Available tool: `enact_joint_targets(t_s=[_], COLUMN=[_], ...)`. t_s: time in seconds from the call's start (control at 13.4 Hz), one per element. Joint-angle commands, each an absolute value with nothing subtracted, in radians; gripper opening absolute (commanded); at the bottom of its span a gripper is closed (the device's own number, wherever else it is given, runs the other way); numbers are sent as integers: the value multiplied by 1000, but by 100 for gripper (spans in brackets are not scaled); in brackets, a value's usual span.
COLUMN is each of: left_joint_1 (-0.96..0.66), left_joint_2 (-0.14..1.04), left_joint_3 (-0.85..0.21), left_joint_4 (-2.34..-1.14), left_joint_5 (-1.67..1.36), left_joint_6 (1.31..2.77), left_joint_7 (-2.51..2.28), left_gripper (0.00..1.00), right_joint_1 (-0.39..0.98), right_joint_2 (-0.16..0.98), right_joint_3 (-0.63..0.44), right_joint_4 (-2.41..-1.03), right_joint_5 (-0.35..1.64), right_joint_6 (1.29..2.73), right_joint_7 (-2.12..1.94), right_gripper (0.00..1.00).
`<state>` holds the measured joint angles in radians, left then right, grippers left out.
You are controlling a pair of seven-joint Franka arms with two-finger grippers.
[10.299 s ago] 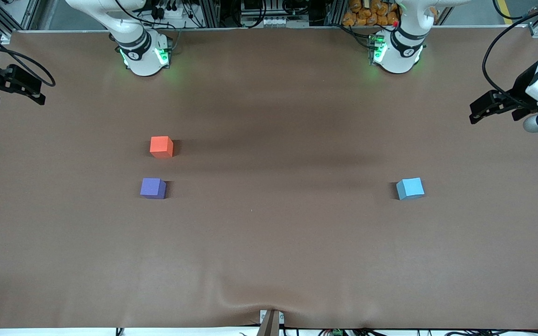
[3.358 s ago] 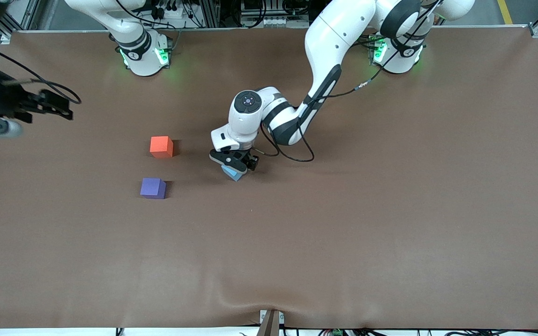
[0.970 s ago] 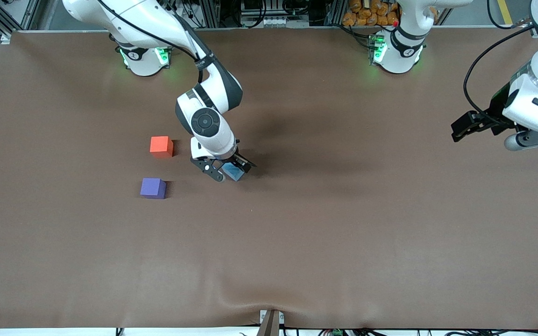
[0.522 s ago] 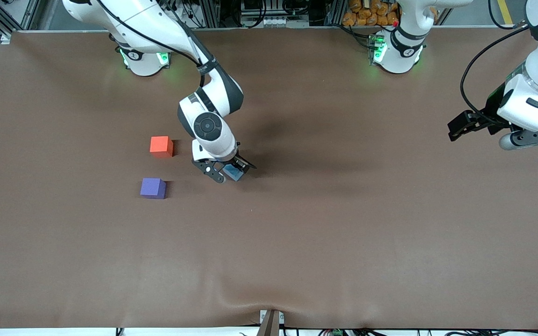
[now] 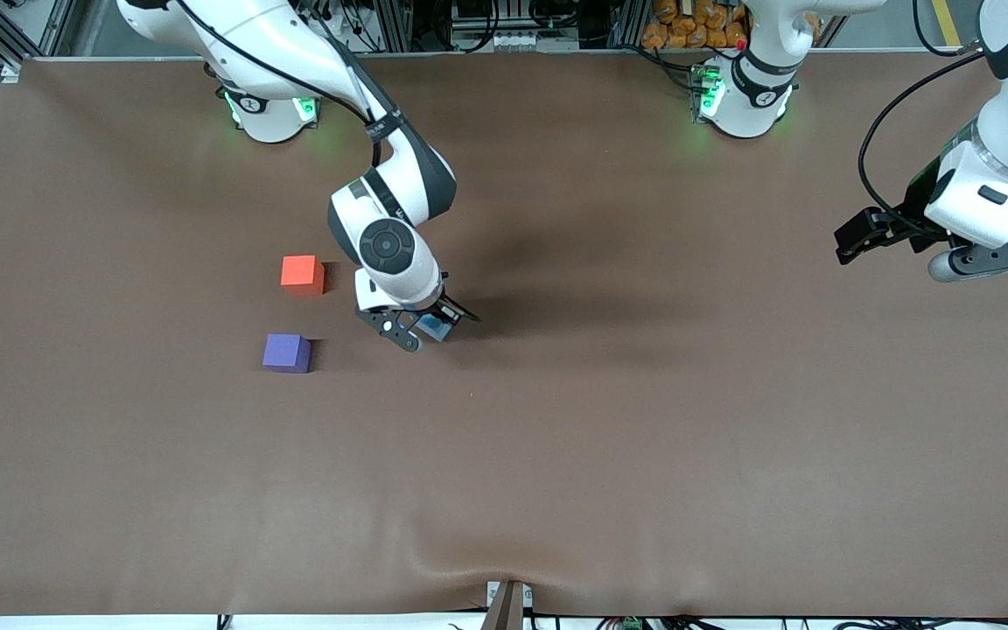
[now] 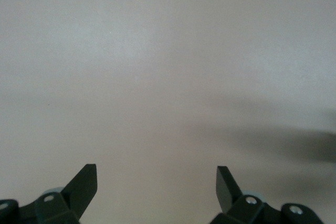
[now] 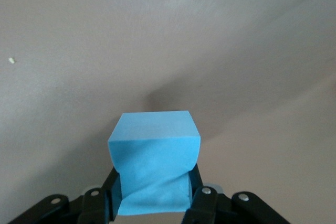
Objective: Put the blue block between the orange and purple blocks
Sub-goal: 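Lower the light-blue cube with the right gripper between red and purple cubes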
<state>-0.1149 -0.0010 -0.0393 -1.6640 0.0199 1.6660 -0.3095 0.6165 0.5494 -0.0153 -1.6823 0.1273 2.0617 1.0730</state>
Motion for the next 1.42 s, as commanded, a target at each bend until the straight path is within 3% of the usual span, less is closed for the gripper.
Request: enact_joint_targets(t_s=[0.0, 0.3, 0.6, 0.82, 1.34], left_joint_1=[-110, -107, -104, -101, -101], left_joint_2=[-17, -3, 21, 18, 9], left_joint_3=[-49, -49, -48, -48, -48], left_joint_4=[-1684, -1683, -1684, -1690, -1704], left_joint_5=[9, 12, 21, 21, 21], left_joint_6=[1681, 1704, 1752, 1753, 1755], left_joint_7=[-293, -293, -291, -291, -290], left_gripper=[100, 100, 100, 100, 100], right_joint_1=[505, 388, 338, 333, 311], right_joint_2=[534, 471, 439, 382, 364], right_joint_3=[-5, -50, -84, -84, -84], right_joint_4=[-1508, -1549, -1646, -1814, -1896], right_joint_5=[124, 107, 72, 45, 44], right_joint_6=[1760, 1669, 1730, 1885, 1940], right_joint_7=[836, 401, 262, 252, 190], right_gripper=[15, 16, 16, 16, 16])
